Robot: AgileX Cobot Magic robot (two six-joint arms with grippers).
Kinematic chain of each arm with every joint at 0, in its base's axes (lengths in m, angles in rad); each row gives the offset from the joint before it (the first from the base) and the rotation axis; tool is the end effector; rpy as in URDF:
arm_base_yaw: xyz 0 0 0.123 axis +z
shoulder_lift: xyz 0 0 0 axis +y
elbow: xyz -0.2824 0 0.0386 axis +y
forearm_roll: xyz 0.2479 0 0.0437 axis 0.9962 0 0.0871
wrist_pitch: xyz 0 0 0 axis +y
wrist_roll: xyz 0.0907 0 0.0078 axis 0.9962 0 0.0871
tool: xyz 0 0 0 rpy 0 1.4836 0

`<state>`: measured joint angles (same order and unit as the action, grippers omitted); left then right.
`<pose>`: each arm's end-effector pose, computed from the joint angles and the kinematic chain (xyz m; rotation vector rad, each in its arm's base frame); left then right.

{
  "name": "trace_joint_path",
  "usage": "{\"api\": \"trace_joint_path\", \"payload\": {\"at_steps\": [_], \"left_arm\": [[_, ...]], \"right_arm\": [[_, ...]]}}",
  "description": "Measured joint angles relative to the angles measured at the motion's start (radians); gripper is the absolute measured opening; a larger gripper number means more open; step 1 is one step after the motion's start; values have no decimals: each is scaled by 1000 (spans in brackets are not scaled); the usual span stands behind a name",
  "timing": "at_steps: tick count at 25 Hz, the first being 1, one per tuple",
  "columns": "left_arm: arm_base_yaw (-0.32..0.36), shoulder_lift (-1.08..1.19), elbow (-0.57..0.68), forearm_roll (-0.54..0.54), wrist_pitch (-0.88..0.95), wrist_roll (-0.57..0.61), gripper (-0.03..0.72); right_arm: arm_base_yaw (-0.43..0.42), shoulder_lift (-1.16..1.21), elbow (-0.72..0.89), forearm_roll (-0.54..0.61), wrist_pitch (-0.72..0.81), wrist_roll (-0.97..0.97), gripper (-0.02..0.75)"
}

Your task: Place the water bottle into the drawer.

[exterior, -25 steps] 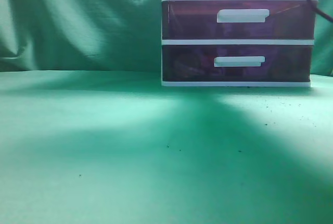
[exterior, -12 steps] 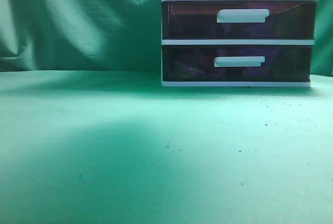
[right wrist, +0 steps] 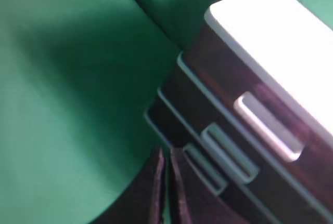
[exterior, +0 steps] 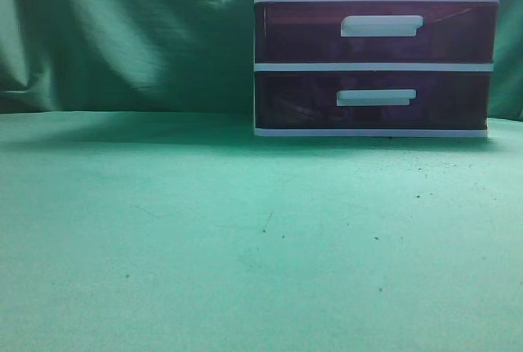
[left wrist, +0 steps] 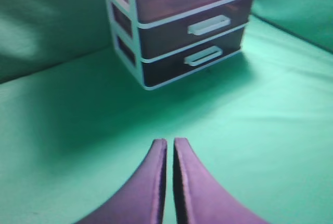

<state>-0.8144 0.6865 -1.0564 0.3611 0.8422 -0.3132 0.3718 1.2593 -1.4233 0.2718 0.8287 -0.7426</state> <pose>0.0887 -0.0590 0.4318 0.5325 1.8491 -0.3379 0.2387 0.1124 0.4398 -1.0518 1.8395 0.1024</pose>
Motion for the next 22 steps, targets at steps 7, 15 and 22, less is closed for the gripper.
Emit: {"api": "trace_joint_path", "payload": {"at_steps": [7,15,22], "left_arm": [[0,-349,329,-161,-138,7,0],[0,-697,587,-197,-200,13,0],[0,-702,670,-185,-192,14,0]], "right_arm": [[0,-144,26,121,279,148,0],[0,-416,381,329,181,90,0],[0,-684,683,541,31,4,0]]}}
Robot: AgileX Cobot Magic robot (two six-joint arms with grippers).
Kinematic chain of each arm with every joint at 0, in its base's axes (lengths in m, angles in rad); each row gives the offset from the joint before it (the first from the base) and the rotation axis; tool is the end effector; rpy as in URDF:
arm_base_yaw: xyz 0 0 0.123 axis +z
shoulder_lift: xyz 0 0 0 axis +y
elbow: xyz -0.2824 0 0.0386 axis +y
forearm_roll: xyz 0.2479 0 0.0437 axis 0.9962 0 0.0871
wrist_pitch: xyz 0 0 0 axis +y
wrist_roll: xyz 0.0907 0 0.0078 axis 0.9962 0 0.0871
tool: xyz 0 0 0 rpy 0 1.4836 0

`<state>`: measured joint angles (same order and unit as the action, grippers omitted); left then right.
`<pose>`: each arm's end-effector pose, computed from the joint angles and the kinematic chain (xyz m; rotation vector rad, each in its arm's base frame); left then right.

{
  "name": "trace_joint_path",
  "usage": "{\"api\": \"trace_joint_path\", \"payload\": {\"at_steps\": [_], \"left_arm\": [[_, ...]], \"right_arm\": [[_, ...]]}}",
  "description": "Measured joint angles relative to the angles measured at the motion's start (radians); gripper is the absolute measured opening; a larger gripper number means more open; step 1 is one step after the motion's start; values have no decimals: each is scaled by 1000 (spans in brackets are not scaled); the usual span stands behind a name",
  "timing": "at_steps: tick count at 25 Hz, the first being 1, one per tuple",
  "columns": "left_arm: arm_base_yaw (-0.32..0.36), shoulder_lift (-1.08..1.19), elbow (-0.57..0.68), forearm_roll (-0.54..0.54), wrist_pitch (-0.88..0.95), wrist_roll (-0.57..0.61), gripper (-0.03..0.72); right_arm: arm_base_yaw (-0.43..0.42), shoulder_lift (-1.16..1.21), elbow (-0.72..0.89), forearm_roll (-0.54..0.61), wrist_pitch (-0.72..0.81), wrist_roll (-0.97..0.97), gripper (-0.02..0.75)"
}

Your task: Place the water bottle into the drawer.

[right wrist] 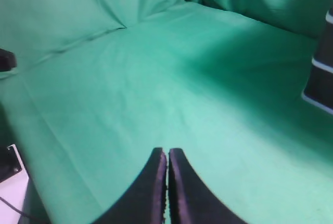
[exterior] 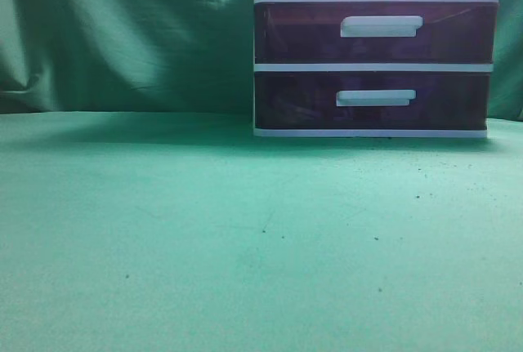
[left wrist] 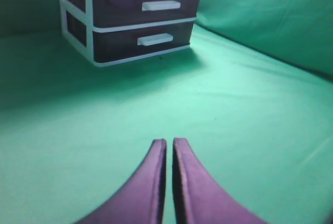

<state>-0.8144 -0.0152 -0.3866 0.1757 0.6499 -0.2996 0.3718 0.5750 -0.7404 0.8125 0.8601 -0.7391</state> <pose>0.0191 -0.0061 0.2805 0.4913 1.6945 -0.6242 0.0662 0.0796 0.3617 -0.8581 1.7961 0.7307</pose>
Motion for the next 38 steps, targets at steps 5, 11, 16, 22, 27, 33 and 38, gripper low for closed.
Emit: {"api": "trace_joint_path", "payload": {"at_steps": [5,11,16,22,27,33,38], "left_arm": [[0,0,51,15,-2,-15,0],[0,0,97,17,-28,-78,0],[0,0,99,17,-29,-94,0],[0,0,99,17,-29,-96,0],[0,0,99,17,-29,-96,0],[0,0,99,17,-29,-96,0],[0,0,99,17,-29,-96,0]], "right_arm": [[0,-112,129,46,-17,-41,0],[0,-181,267,154,-85,-169,0],[0,-194,362,289,-165,-275,0],[0,-194,387,387,-211,-316,0],[0,-194,387,421,-223,-329,0],[0,-194,387,416,-503,-341,0],[0,-194,409,351,-674,-341,0]]}}
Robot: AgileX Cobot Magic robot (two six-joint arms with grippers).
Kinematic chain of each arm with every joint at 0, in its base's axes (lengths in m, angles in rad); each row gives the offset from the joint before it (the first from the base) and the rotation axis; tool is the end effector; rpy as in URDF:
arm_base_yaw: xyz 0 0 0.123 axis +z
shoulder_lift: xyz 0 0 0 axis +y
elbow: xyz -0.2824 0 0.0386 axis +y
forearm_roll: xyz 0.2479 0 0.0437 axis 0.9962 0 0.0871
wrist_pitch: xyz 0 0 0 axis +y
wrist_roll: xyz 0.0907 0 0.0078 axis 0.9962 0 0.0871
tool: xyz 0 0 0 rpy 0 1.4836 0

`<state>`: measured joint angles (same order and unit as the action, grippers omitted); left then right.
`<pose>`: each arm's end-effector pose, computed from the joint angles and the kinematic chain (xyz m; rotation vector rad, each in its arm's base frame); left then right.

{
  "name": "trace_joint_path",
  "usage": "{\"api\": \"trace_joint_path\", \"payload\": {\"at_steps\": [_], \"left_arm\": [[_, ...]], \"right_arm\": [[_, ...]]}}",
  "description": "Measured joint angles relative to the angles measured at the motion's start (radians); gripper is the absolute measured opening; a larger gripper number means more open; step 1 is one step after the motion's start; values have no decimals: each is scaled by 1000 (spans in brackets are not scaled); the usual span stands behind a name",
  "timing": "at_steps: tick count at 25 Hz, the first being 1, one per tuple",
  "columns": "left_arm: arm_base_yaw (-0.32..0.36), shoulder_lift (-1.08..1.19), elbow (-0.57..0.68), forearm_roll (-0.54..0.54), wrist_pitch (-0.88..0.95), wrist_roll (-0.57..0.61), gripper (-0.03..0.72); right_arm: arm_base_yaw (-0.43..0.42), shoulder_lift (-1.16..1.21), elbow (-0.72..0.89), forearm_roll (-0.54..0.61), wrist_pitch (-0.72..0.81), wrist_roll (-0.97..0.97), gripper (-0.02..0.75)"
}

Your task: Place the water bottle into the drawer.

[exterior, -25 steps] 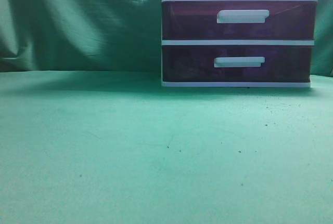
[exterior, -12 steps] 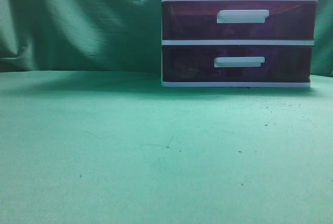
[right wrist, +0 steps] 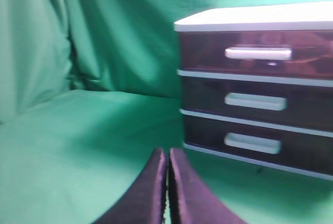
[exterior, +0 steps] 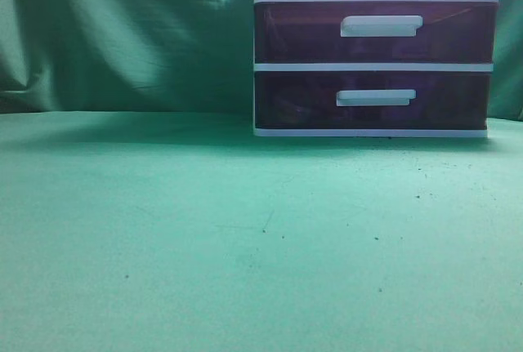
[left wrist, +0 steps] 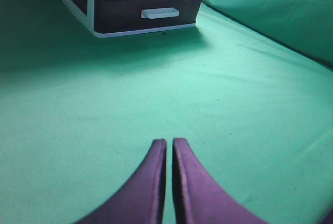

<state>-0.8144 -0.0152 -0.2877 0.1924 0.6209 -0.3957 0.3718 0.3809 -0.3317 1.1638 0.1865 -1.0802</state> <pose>0.0272 -0.0140 0.2529 0.4432 1.7852 -0.6495 0.0796 0.0478 0.2919 -0.3709 1.5855 0.4840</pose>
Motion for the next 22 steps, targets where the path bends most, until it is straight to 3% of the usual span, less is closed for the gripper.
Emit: {"api": "trace_joint_path", "payload": {"at_steps": [7,11,15,20,22], "left_arm": [[0,0,0,0,0,0,0],[0,0,0,0,0,0,0],[0,0,0,0,0,0,0],[0,0,0,0,0,0,0],[0,0,0,0,0,0,0]], "right_arm": [[-131,-183,151,-35,-27,10,0],[-213,-300,226,-171,-16,15,0],[-256,-370,262,-408,41,123,0],[-343,-390,308,-847,61,661,0],[-379,-390,331,-956,83,825,0]]}}
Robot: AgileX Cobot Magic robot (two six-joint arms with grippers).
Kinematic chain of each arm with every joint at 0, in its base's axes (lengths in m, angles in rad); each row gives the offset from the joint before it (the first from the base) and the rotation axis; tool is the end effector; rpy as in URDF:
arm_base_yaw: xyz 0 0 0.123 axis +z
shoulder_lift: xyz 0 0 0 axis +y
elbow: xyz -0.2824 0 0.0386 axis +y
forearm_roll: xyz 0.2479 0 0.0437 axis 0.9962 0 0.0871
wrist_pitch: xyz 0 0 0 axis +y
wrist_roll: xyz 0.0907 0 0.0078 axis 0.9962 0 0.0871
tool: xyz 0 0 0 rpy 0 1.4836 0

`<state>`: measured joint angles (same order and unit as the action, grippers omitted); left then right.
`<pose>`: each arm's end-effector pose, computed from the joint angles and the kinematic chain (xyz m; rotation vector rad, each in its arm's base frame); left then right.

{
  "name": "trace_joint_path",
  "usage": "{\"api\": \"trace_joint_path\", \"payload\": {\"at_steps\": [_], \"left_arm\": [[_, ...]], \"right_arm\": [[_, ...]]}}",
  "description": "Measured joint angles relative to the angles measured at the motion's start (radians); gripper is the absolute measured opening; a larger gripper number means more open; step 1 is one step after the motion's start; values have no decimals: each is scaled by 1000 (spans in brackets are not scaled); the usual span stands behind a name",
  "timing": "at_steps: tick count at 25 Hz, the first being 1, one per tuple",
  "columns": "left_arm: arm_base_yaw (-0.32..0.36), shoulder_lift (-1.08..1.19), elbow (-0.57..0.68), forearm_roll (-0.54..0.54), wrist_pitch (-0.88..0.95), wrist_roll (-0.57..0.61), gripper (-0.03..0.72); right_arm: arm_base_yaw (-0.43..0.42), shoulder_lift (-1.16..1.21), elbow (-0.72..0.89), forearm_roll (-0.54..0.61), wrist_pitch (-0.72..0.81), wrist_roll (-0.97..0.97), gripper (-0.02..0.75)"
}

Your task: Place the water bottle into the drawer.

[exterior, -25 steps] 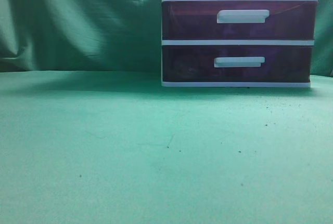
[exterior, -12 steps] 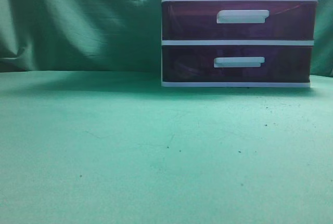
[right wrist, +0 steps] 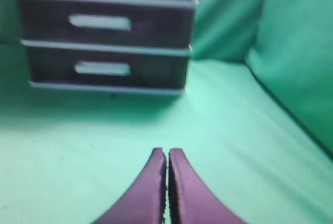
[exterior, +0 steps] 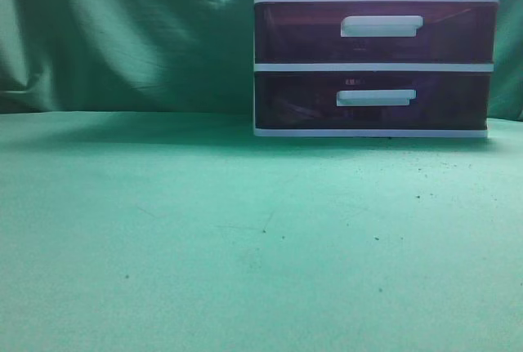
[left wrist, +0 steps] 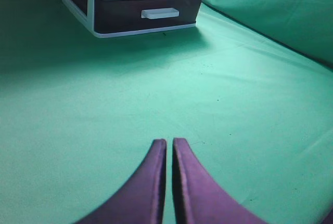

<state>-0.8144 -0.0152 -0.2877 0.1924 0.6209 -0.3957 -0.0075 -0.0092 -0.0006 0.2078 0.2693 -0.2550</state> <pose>0.0272 -0.0140 0.2529 0.4432 1.7852 -0.6495 0.0544 0.0046 0.1899 -0.0811 1.7354 0.0022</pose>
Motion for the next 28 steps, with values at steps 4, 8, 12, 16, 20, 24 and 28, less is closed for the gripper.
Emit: {"api": "trace_joint_path", "payload": {"at_steps": [4,8,12,16,20,24,28], "left_arm": [[0,0,0,0,0,0,0],[0,0,0,0,0,0,0],[0,0,0,0,0,0,0],[0,0,0,0,0,0,0],[0,0,0,0,0,0,0],[0,0,0,0,0,0,0],[0,0,0,0,0,0,0]], "right_arm": [[-29,0,25,-89,57,122,0],[-29,0,28,-98,102,151,0],[-29,0,28,-100,114,151,0],[-29,0,28,-100,121,153,0],[-29,0,28,-100,121,153,0],[-29,0,28,-100,121,153,0],[-29,0,28,-100,121,153,0]]}}
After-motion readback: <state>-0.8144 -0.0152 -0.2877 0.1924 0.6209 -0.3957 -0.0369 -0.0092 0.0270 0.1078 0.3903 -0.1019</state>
